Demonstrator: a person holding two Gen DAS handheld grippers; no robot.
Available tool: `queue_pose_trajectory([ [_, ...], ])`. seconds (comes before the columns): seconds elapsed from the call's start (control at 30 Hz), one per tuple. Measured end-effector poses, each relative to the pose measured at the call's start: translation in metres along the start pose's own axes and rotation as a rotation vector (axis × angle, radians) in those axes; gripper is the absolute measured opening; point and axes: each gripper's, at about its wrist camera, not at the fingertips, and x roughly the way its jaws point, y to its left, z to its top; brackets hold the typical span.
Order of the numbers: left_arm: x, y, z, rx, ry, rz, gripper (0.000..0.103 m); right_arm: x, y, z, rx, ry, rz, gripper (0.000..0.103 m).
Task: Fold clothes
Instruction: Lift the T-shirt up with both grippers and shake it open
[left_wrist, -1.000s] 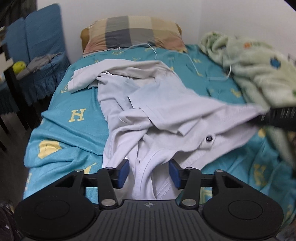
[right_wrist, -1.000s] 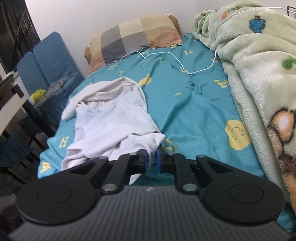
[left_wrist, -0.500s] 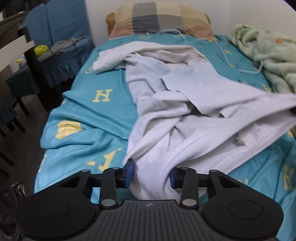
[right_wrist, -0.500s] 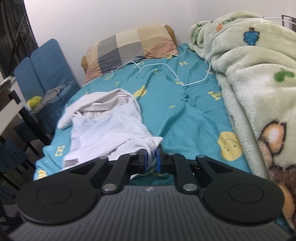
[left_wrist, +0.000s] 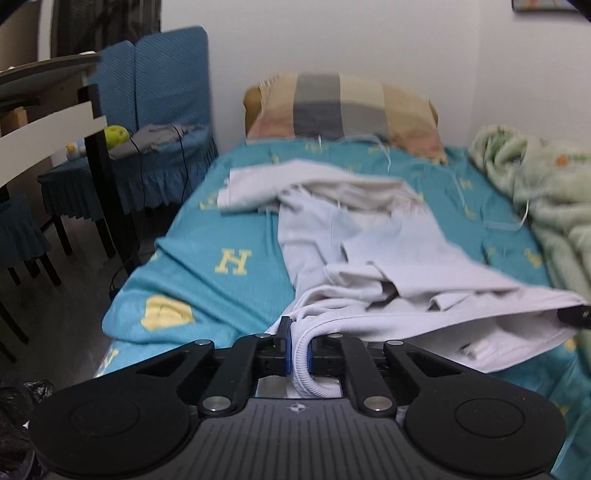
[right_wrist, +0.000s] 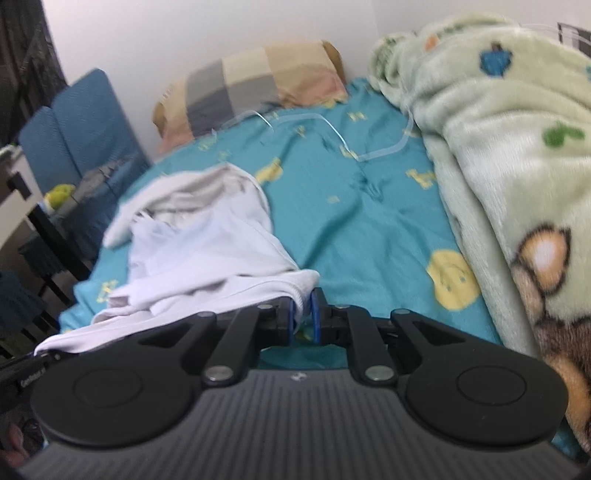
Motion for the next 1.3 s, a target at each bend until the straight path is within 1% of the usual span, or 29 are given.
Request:
queue_pose_trajectory([
  [0.2, -0.034, 0.007, 0.018, -0.035, -0.110, -0.036, 0.006, -0.022, 0.015, 0.011, -0.062, -0.108, 0.048, 0.009],
  [0.23, -0.041, 0.007, 0.023, -0.029, -0.136, -0.030, 0.006, -0.028, 0.018, 0.014, -0.069, -0.124, 0.056, 0.009],
  [0.3, -0.059, 0.010, 0.034, -0.037, -0.191, -0.023, 0.006, -0.040, 0.024, 0.022, -0.085, -0.155, 0.071, 0.008],
  [0.37, -0.078, 0.016, 0.048, -0.075, -0.228, -0.042, 0.005, -0.054, 0.031, 0.032, -0.096, -0.188, 0.082, 0.007],
  [0.53, -0.138, 0.028, 0.087, -0.112, -0.324, -0.092, 0.005, -0.099, 0.049, 0.062, -0.072, -0.276, 0.123, 0.007],
  [0.77, -0.243, 0.036, 0.157, -0.112, -0.519, -0.143, 0.004, -0.195, 0.079, 0.125, -0.101, -0.465, 0.178, 0.006],
  [0.9, -0.316, 0.036, 0.200, -0.105, -0.634, -0.180, 0.004, -0.260, 0.092, 0.164, -0.126, -0.583, 0.194, 0.006],
  [1.03, -0.394, 0.033, 0.235, -0.078, -0.735, -0.197, 0.005, -0.333, 0.100, 0.202, -0.143, -0.686, 0.211, 0.006],
  [1.17, -0.470, 0.031, 0.258, -0.082, -0.797, -0.235, 0.005, -0.407, 0.108, 0.230, -0.184, -0.778, 0.209, 0.006],
  [1.23, -0.507, 0.031, 0.263, -0.088, -0.832, -0.256, 0.005, -0.442, 0.112, 0.236, -0.208, -0.823, 0.193, 0.006],
  [1.3, -0.542, 0.029, 0.262, -0.078, -0.871, -0.262, 0.005, -0.472, 0.114, 0.239, -0.228, -0.867, 0.178, 0.006],
])
